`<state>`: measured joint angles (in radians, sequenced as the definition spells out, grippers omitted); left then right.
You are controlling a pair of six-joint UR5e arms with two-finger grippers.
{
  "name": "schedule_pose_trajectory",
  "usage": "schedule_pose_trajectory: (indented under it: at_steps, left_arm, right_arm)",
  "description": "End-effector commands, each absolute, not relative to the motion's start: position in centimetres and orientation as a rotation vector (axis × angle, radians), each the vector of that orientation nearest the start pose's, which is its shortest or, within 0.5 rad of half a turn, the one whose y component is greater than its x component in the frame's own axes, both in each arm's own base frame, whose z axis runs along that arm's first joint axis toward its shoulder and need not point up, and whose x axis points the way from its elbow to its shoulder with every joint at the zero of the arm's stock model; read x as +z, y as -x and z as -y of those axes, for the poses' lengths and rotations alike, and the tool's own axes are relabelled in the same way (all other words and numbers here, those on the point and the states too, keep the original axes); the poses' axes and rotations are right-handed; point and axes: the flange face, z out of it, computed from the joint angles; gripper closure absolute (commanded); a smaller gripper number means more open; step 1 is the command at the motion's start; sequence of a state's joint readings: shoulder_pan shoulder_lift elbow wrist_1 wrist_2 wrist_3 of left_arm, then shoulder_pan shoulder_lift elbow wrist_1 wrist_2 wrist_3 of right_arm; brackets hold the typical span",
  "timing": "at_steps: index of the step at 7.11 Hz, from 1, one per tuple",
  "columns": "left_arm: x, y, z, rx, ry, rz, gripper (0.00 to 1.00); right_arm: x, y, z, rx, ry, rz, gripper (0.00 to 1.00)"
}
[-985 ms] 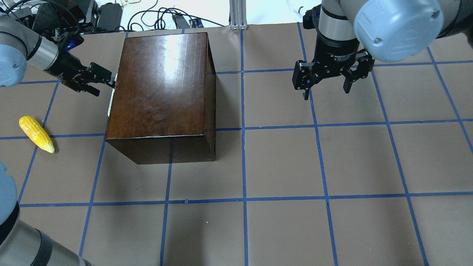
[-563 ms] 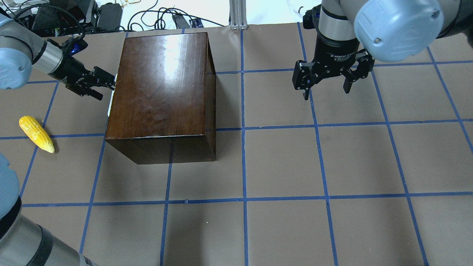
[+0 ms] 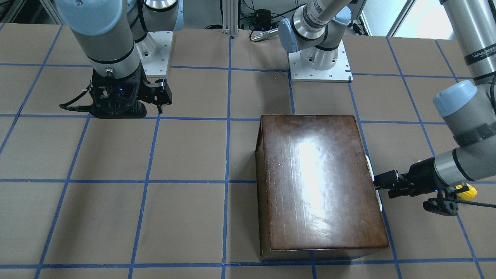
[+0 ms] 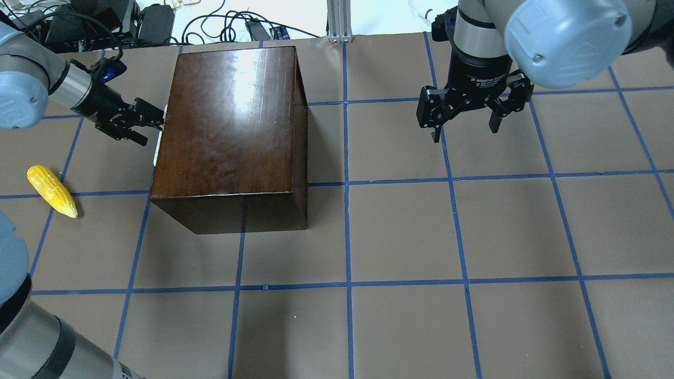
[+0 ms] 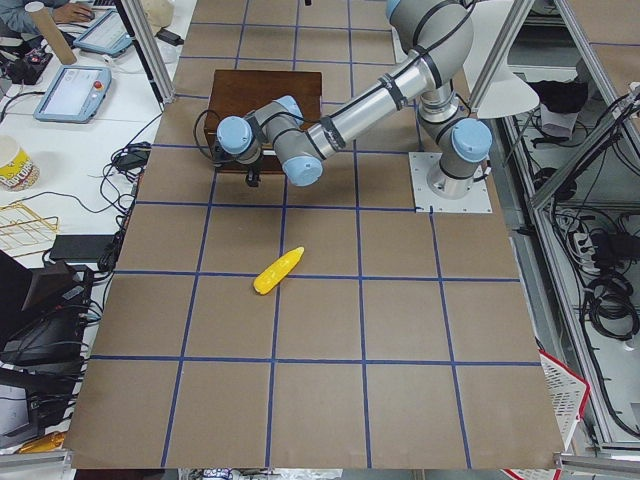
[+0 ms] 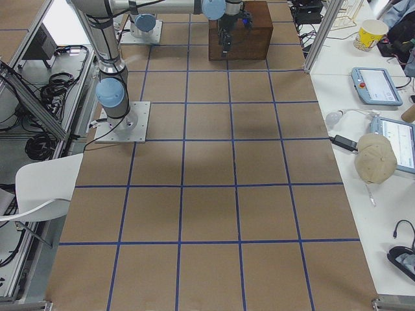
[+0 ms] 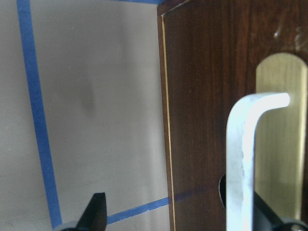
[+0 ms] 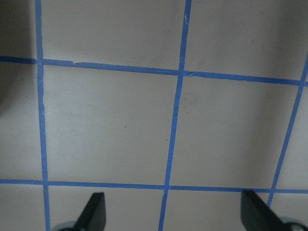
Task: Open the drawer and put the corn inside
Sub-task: 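Hook the left gripper around the white bar handle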
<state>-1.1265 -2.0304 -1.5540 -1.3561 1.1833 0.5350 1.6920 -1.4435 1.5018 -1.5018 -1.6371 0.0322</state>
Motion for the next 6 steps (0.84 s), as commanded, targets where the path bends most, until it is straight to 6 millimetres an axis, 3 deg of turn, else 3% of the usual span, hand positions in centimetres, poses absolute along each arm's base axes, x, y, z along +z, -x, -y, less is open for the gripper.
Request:
schedule_pose_trajectory:
  at_steps: [1, 2, 4, 6]
  left_arm:
    - [26.3, -11.9, 63.1, 0.051, -0.092, -3.537, 0.00]
    - [26.4, -12.1, 63.2, 0.047, -0.092, -3.531, 0.00]
    - [26.3, -14.9, 62.9, 0.039, -0.024, -3.522, 0.00]
    - [26.1, -15.5, 62.9, 0.038, -0.011, -3.521, 0.00]
  right_arm:
    - [45.0, -19.0, 51.3, 0.196, 0.150, -3.209, 0.00]
    - [45.0, -19.0, 51.3, 0.196, 0.150, -3.208, 0.00]
    - [45.0, -19.0, 51.3, 0.196, 0.150, -3.208, 0.00]
    - [45.0, -19.0, 51.3, 0.196, 0.150, -3.208, 0.00]
